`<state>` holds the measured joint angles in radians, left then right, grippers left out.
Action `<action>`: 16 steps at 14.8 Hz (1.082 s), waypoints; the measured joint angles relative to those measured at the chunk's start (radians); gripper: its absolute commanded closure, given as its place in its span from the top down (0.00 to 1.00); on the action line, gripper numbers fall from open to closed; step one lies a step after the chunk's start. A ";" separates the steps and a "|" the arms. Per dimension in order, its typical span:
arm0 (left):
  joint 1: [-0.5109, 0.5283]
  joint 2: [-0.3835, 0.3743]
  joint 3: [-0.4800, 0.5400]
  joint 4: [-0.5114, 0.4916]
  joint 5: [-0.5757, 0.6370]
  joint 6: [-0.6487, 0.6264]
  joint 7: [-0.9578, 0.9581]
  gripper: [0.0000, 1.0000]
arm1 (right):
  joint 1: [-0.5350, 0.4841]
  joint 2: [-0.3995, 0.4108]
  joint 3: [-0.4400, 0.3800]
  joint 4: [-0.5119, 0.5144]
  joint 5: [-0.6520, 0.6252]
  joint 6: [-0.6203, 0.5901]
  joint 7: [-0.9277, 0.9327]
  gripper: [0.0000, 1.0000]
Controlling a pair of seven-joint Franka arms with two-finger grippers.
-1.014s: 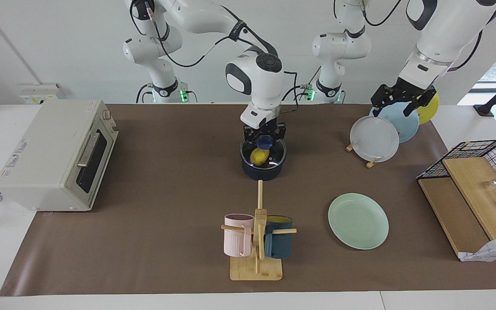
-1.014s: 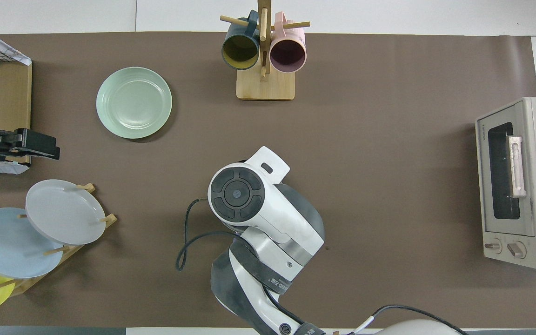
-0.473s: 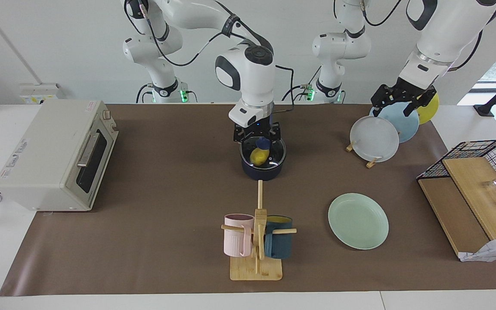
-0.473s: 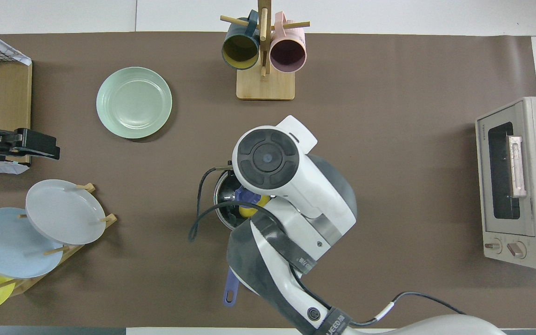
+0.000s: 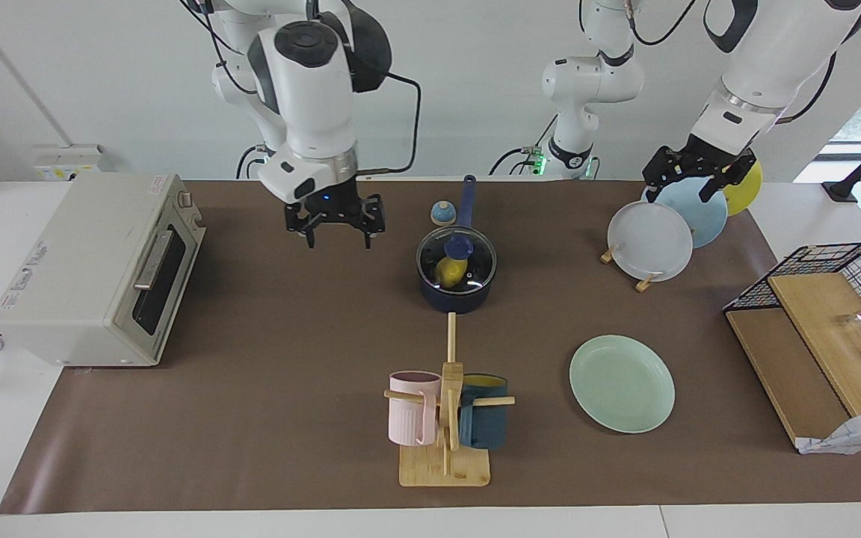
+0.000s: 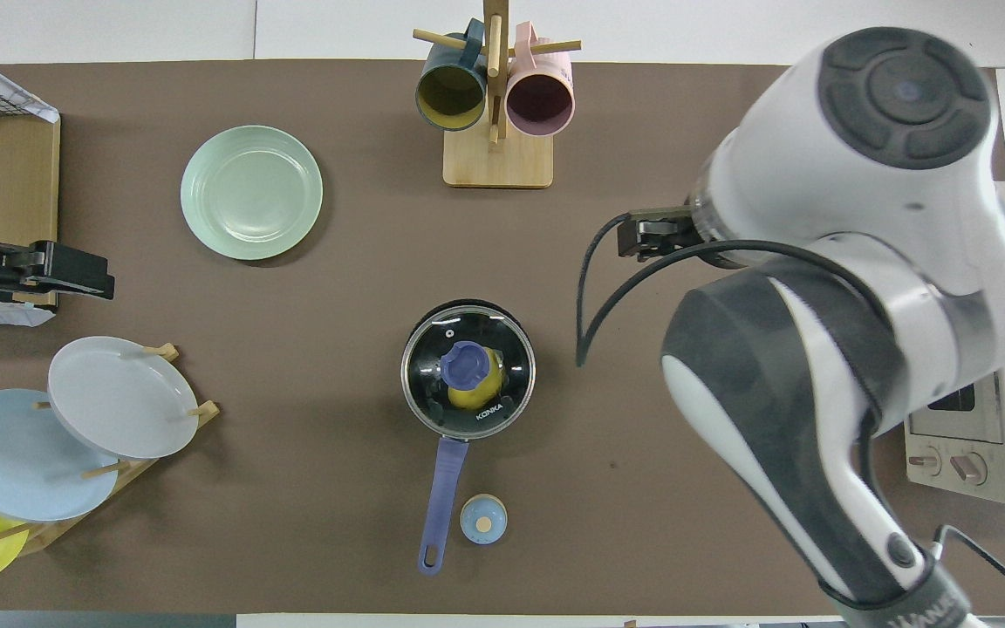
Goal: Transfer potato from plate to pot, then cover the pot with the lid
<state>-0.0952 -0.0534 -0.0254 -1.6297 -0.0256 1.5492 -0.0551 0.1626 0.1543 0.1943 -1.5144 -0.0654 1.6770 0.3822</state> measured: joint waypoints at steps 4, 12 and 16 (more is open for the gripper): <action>0.000 0.000 -0.001 0.000 0.000 0.000 0.000 1.00 | -0.141 -0.061 -0.003 -0.001 0.009 -0.107 -0.179 1.00; -0.001 0.000 -0.003 0.000 0.000 0.000 0.000 1.00 | -0.173 -0.114 -0.150 -0.023 0.013 -0.188 -0.348 1.00; -0.001 0.000 -0.004 0.000 0.000 0.000 0.000 1.00 | -0.174 -0.126 -0.234 -0.033 0.034 -0.195 -0.409 1.00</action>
<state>-0.0961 -0.0534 -0.0294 -1.6297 -0.0257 1.5492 -0.0551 -0.0112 0.0281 -0.0400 -1.5472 -0.0310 1.4817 -0.0264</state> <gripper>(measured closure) 0.000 0.000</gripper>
